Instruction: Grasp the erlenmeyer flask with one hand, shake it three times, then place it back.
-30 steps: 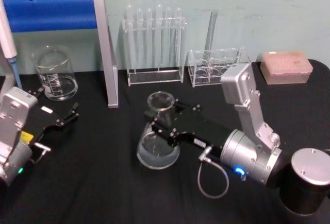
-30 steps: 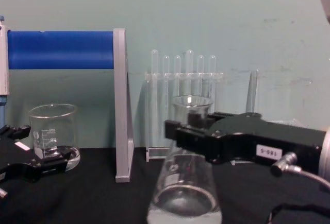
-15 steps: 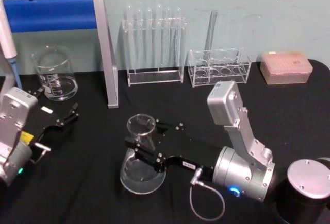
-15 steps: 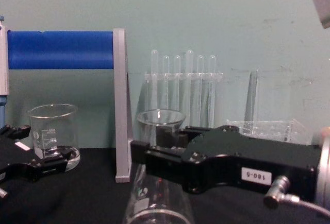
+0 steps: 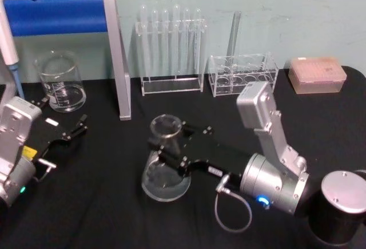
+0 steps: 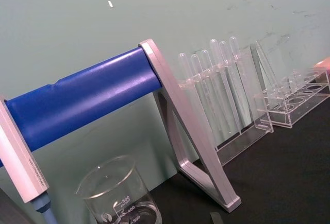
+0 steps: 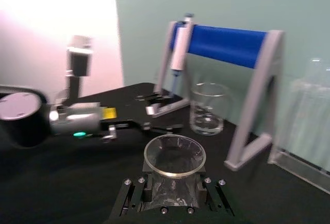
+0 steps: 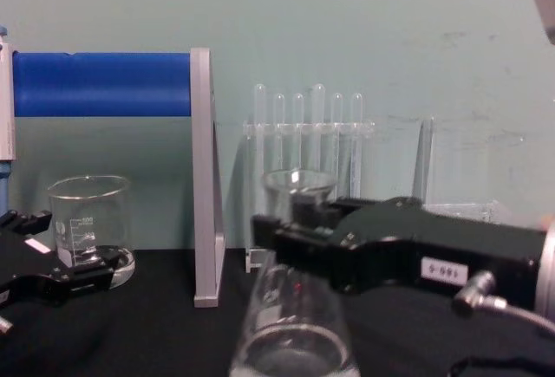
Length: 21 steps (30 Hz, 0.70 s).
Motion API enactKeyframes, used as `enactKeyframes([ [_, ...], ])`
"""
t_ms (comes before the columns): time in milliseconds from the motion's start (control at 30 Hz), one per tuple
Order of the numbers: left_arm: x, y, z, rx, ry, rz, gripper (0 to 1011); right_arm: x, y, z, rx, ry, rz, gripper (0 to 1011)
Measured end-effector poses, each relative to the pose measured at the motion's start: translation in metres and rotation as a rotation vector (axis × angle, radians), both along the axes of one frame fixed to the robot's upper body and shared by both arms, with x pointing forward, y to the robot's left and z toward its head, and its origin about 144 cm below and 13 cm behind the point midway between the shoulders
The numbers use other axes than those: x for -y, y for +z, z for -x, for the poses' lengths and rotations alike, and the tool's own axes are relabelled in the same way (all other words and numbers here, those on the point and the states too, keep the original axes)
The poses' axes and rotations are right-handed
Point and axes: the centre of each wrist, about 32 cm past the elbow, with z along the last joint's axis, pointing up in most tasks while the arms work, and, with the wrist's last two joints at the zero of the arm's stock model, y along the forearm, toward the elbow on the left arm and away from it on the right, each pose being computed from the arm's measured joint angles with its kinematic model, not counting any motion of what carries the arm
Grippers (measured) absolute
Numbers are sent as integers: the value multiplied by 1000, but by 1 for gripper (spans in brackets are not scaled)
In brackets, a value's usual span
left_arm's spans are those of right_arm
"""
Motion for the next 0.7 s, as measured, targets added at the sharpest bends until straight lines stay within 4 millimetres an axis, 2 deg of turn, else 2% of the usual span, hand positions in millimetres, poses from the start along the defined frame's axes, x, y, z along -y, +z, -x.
enactKeyframes([
  [233, 0, 0, 0, 0, 0, 0, 1001, 14, -1, -17, 4, -127, 0, 450],
  [700, 0, 0, 0, 0, 0, 0, 1001, 57, -2, -50, -1, -399, 3, 450],
])
